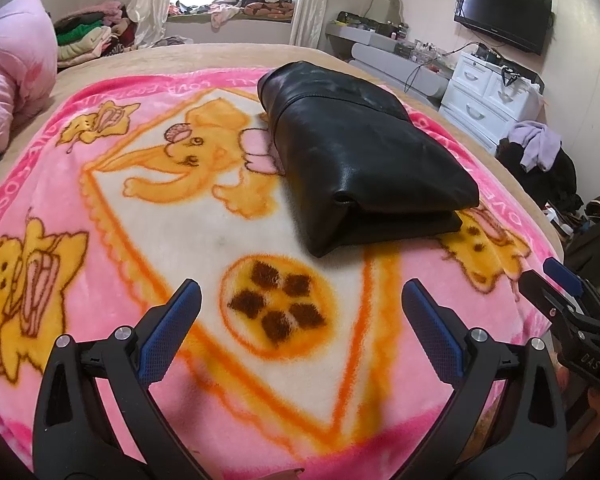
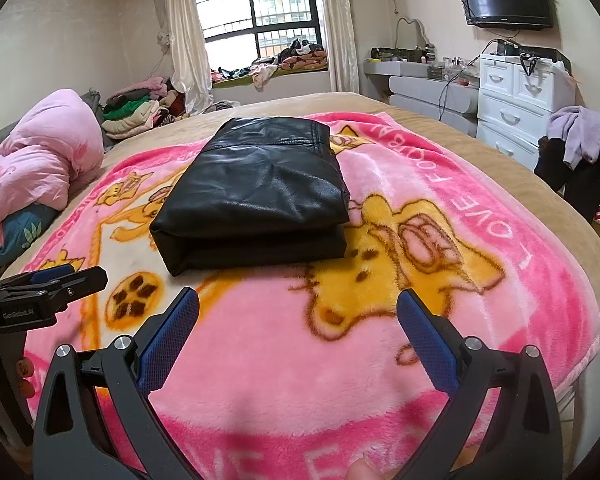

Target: Fold large clothes

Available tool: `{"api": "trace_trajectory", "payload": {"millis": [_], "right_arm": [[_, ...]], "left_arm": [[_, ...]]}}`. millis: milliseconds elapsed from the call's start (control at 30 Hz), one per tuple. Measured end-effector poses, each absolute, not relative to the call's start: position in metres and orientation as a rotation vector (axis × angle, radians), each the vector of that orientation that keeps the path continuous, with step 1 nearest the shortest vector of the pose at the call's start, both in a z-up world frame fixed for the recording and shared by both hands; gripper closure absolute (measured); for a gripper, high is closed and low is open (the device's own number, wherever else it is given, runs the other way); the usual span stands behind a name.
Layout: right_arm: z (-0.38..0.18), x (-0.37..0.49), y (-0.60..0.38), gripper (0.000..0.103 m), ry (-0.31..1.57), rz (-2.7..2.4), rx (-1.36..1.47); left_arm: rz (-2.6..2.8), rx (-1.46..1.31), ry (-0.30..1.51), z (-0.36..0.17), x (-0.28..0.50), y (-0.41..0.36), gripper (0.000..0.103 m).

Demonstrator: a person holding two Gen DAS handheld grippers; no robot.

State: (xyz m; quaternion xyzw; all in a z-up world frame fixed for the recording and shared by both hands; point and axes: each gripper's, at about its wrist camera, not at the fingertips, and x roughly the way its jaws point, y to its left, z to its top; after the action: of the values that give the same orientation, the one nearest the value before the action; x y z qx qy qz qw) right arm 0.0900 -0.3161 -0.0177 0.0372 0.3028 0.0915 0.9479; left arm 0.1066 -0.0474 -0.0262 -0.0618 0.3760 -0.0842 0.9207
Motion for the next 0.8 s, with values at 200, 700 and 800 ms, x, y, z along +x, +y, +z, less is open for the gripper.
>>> {"api": "trace_trajectory", "payload": {"millis": [200,700,800], "right_arm": [[-0.0169,0.0893,-0.3164,0.004,0.615,0.181,0.074],[-0.0146,0.0873,-0.3147,0.004,0.613,0.171,0.066],[-0.0142,0.087,-0.3153,0.004,0.611,0.171,0.067]], "left_arm": [[-0.173,-0.122,0.77,-0.0255,0.1057,-0.0476,0.009],[-0.168,-0.106,0.767,-0.0236,0.1049,-0.0474,0.009],[-0.173,-0.109,0.769,-0.0238,0.105,-0.0474,0.009]]}}
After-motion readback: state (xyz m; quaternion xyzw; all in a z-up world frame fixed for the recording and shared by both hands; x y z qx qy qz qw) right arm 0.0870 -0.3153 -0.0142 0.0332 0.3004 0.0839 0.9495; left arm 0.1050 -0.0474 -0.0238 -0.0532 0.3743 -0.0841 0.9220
